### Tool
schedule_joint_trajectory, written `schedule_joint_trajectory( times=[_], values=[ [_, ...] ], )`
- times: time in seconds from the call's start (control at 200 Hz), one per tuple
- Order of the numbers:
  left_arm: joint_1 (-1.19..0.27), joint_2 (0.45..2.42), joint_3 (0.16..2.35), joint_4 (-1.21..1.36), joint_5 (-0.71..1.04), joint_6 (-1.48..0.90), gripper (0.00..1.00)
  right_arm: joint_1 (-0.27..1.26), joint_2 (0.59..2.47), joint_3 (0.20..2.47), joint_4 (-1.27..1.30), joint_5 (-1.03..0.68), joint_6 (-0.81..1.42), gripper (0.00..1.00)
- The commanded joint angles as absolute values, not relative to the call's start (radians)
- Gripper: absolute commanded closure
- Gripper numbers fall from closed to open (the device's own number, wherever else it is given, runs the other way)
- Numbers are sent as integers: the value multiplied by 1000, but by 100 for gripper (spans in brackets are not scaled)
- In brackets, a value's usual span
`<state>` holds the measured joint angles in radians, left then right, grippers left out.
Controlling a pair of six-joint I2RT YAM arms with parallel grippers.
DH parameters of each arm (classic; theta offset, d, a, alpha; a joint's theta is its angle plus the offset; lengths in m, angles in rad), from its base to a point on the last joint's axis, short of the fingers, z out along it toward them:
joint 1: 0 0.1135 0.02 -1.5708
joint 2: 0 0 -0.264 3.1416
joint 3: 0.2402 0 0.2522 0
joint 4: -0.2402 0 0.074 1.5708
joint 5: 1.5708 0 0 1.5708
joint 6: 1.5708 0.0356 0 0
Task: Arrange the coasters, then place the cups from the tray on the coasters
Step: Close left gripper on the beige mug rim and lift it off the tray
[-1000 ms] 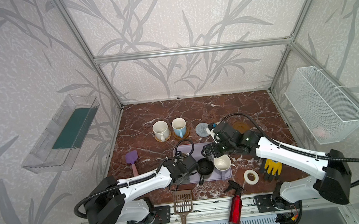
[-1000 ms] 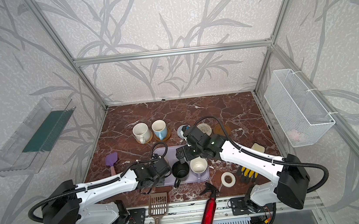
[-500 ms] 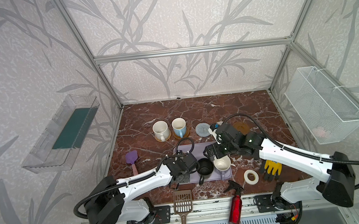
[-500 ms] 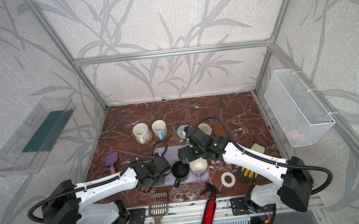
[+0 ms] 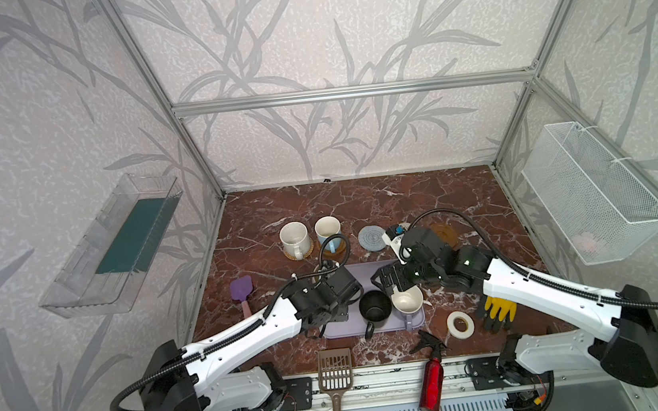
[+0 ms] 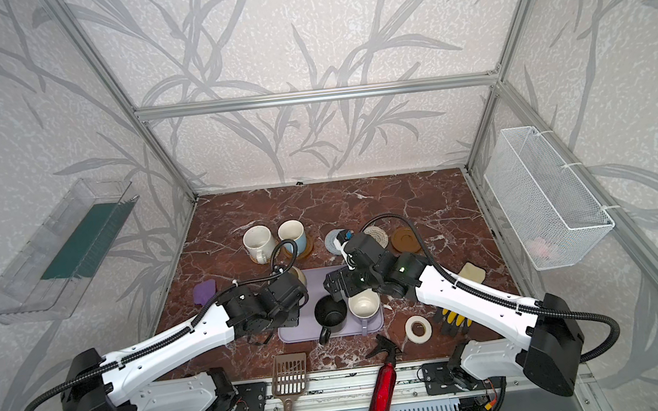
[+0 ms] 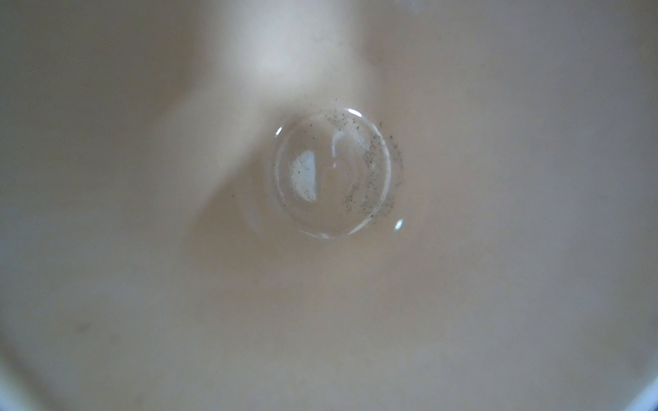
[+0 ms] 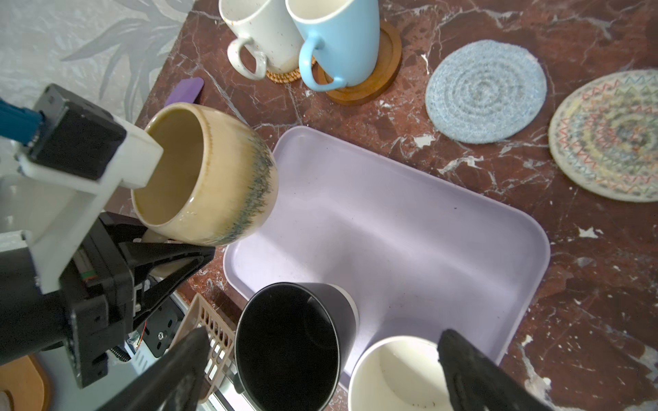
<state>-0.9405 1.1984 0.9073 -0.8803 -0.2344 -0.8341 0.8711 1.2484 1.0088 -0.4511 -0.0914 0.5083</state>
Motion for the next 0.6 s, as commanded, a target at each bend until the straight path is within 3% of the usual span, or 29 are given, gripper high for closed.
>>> schedule_joint_trajectory(
  times=[0.0, 0.595],
  values=[
    [-926, 1196, 1026, -927, -331, -790, 100, 857, 1209, 989, -389, -105, 509, 0],
    [-817, 1548, 1508, -993, -245, -613, 100, 623, 1197, 1101, -445, -188, 537, 1]
  ],
)
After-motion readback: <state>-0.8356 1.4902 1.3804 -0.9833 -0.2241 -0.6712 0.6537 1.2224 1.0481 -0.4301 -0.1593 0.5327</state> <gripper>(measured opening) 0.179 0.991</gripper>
